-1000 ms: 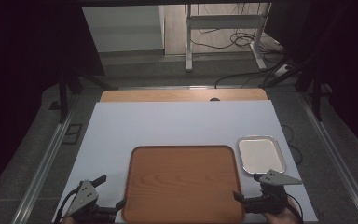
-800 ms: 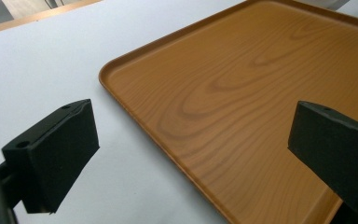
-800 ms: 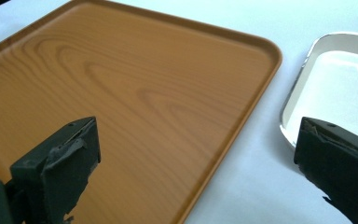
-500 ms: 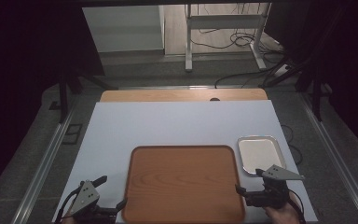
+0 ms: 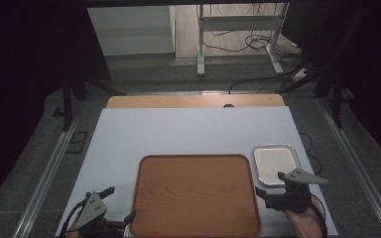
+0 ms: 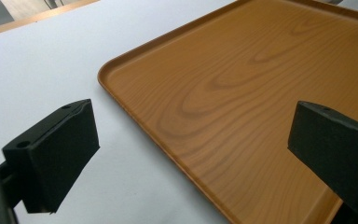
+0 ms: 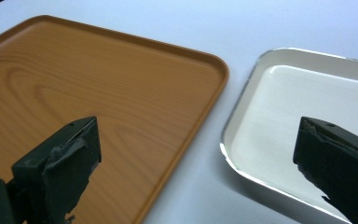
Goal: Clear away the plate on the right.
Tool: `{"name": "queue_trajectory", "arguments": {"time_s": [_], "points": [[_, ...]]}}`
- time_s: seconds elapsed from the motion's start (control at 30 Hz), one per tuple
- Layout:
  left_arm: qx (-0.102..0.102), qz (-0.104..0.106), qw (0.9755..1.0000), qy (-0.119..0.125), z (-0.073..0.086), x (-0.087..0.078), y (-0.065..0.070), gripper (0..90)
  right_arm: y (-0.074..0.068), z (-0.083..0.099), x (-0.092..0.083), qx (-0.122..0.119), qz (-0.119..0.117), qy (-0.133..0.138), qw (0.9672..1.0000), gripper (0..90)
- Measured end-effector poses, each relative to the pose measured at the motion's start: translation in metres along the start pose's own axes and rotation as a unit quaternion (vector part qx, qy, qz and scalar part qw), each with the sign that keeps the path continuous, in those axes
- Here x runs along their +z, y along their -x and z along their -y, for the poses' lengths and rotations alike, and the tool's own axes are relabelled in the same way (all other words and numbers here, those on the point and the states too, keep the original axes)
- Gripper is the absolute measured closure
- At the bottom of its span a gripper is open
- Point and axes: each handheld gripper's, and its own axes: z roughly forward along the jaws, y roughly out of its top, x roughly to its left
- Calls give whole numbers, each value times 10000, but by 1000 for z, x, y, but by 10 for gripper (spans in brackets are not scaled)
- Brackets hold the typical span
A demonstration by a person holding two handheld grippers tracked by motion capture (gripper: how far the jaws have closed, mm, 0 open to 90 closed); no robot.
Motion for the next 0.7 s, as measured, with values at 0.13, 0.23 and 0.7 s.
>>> {"name": "queue_trajectory", "arguments": {"time_s": [0.13,0.23,0.7], "points": [[24,-1,10000,-10,0,0,1,15,8,-1,1,57,112,-34,9999,12],[46,1,10000,-19,0,0,1,16,14,-2,2,100,144,-20,9998,20],[81,2,10000,-28,0,1,2,16,43,-9,9,381,495,-49,9980,20]]}}
